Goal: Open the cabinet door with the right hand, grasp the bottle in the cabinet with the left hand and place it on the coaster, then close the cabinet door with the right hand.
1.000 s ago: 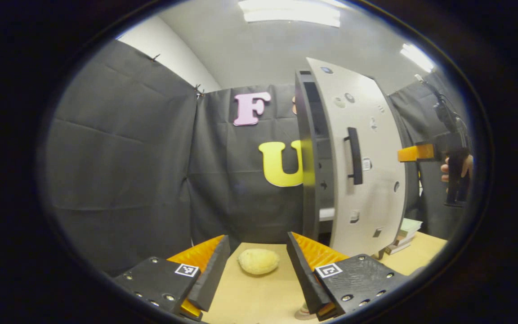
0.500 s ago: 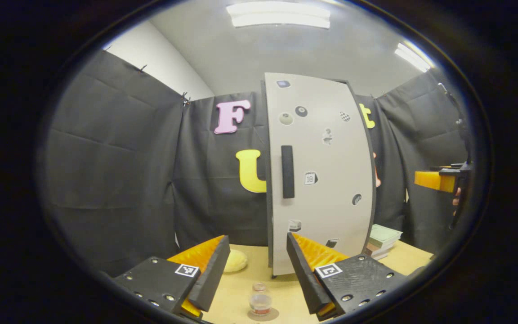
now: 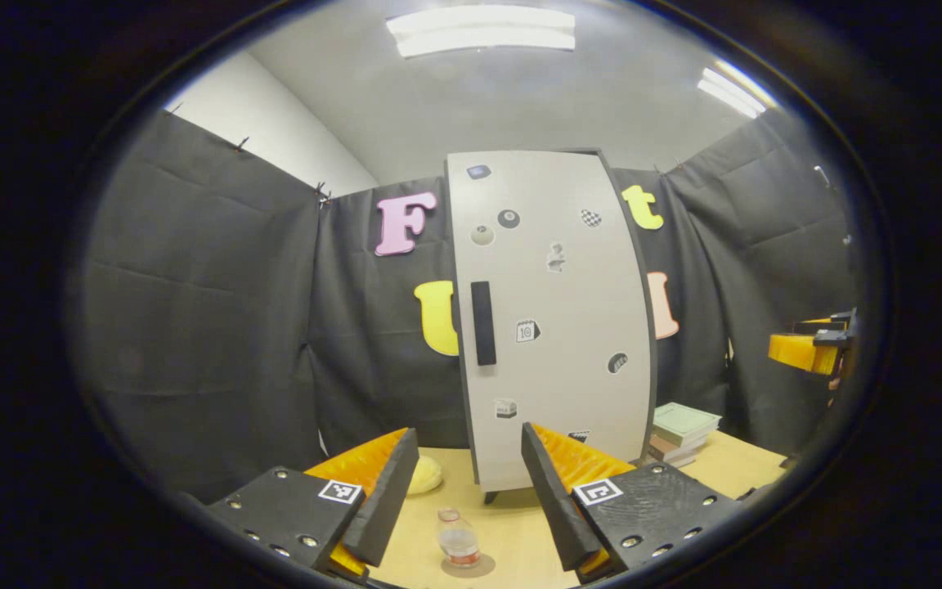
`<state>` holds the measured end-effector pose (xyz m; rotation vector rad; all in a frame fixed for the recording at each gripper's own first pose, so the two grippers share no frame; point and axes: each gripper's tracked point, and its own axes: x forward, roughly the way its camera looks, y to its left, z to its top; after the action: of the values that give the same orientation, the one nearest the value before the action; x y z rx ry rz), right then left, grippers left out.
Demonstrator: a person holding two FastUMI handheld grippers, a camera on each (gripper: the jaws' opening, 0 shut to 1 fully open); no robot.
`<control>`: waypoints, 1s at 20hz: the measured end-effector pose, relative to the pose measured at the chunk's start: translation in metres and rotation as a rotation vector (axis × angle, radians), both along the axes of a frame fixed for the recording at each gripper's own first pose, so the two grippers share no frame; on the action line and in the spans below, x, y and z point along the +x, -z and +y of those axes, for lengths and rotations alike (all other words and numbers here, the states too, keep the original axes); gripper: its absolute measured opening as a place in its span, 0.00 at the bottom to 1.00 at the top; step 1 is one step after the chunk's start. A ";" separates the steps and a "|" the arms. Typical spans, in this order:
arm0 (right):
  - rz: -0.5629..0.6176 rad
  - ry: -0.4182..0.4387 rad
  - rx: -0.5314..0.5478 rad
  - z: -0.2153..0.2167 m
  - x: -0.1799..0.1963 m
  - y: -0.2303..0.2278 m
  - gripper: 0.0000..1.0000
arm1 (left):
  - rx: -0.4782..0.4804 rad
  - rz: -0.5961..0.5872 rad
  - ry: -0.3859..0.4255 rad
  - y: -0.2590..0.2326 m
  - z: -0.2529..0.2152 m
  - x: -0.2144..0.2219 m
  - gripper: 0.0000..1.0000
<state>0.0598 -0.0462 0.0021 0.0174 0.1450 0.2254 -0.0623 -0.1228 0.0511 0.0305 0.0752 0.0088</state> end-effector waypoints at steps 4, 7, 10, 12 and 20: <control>-0.005 0.006 -0.013 0.008 -0.012 0.000 0.96 | -0.001 -0.016 0.008 -0.003 0.005 0.002 0.76; -0.014 0.010 -0.018 0.017 -0.012 0.001 0.96 | -0.002 -0.014 0.022 -0.001 0.011 0.006 0.76; -0.016 0.005 -0.016 0.028 -0.013 0.000 0.96 | -0.012 -0.012 0.030 0.003 0.013 0.009 0.76; -0.025 0.002 -0.021 0.033 -0.013 -0.004 0.96 | -0.022 -0.013 0.033 0.004 0.017 0.012 0.76; -0.045 0.014 -0.026 0.040 -0.012 -0.012 0.92 | -0.019 -0.039 0.043 0.002 0.017 0.019 0.76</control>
<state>0.0475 -0.0067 0.0138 -0.0126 0.1029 0.2097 -0.0434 -0.1056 0.0495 0.0128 0.0353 -0.0341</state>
